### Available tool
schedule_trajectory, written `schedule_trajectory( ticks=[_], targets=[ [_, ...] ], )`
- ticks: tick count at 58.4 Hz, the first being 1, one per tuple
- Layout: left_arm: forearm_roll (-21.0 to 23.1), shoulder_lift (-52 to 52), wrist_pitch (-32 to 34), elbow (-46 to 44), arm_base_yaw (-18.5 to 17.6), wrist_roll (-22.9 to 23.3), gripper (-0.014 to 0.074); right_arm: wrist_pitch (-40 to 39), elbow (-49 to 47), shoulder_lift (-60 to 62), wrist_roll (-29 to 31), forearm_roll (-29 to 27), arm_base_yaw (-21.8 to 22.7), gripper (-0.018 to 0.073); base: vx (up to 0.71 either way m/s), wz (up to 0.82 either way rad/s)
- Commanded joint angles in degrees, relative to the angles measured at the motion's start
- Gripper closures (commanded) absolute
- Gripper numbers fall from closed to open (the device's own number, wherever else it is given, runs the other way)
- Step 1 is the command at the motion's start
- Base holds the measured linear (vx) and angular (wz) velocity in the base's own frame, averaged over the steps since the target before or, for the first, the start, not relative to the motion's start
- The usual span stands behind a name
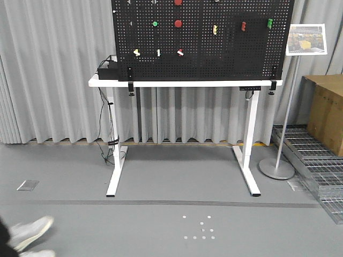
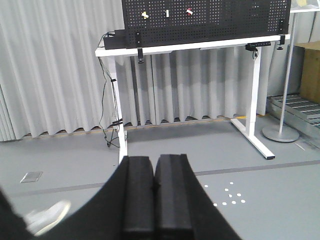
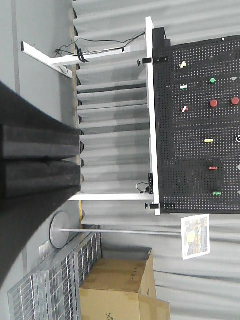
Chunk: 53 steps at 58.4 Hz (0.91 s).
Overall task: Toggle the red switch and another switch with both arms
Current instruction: 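Drive the base forward toward the black pegboard on the white table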
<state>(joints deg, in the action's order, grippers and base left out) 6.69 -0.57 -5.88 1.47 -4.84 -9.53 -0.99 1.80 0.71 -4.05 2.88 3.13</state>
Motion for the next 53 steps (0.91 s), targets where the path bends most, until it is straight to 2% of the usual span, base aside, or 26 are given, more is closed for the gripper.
schedule_trajectory(
  ticks=[1,53],
  targets=[
    [0.05,-1.09,4.99,1.17,0.13,0.56,0.0594,-4.76,0.29,0.57,0.45,0.12,0.39,0.0566,0.0,0.0],
    [0.05,-1.09,4.99,1.17,0.13,0.56,0.0594,-4.76,0.29,0.57,0.45,0.12,0.39,0.0566,0.01,0.01]
  ],
)
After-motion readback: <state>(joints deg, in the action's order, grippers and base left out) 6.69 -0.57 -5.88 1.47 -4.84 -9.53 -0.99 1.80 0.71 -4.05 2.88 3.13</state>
